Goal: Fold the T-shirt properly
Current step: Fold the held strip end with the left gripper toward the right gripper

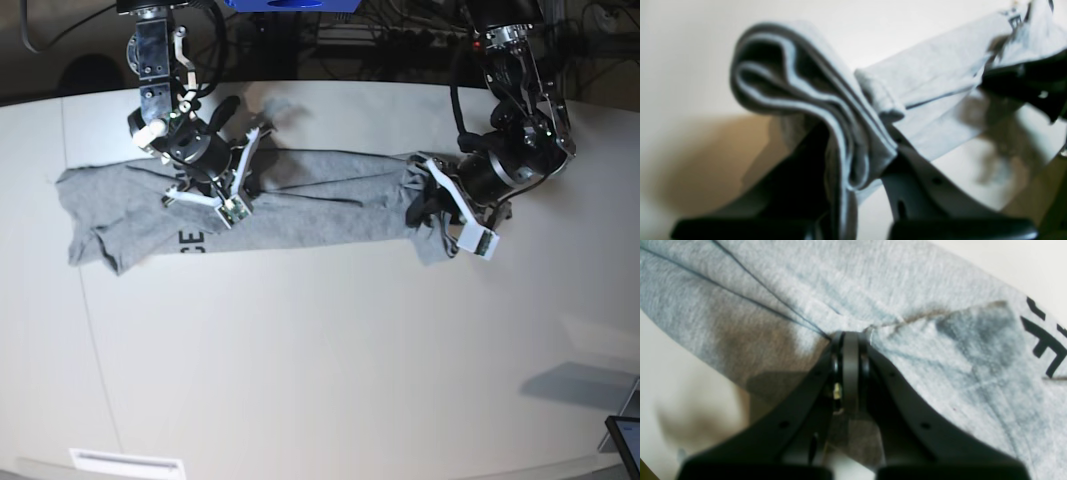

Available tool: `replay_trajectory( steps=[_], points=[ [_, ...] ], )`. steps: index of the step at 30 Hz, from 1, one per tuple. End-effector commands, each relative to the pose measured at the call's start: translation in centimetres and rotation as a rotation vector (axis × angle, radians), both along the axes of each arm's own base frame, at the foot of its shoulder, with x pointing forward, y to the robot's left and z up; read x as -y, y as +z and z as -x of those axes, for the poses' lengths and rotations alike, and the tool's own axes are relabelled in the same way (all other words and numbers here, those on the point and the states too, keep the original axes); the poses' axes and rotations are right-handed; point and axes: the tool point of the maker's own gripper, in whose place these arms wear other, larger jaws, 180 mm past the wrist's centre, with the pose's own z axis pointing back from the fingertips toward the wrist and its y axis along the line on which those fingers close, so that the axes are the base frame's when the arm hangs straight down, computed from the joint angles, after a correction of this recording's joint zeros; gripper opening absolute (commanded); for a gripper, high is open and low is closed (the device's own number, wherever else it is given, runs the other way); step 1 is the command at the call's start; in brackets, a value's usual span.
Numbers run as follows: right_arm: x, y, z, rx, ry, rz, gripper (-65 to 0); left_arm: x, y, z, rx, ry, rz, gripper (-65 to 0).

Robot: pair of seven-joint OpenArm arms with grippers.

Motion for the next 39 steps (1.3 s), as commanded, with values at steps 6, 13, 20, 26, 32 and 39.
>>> replay_trajectory(
  steps=[6,13,20,26,32,39],
  points=[
    [0.0,0.3,-0.2,0.008,0.004,0.006,-64.9,5.0,1.4,-0.7,0.035,-0.065,0.104,-65.0],
    [0.0,0.3,-0.2,0.008,0.004,0.006,-64.9,7.9,1.0,-1.0,0.011,-0.086,0.181,-65.0],
    [0.0,0.4,-0.3,0.011,0.004,0.006,-64.9,9.7,-0.7,-1.1,-0.049,-0.108,0.223,-65.0],
    [0.0,0.4,-0.4,0.013,0.004,0.005,-64.9,11.8,-0.7,-1.5,-0.041,-0.153,0.255,-65.0],
    [0.1,0.4,-0.4,0.013,0.004,0.006,-64.9,12.6,-1.4,-1.7,-0.053,-0.154,0.285,-65.0],
    [0.1,0.6,-0.7,0.021,0.004,0.006,-64.9,12.6,-1.4,-1.6,-0.055,-0.155,0.294,-64.8]
  ],
)
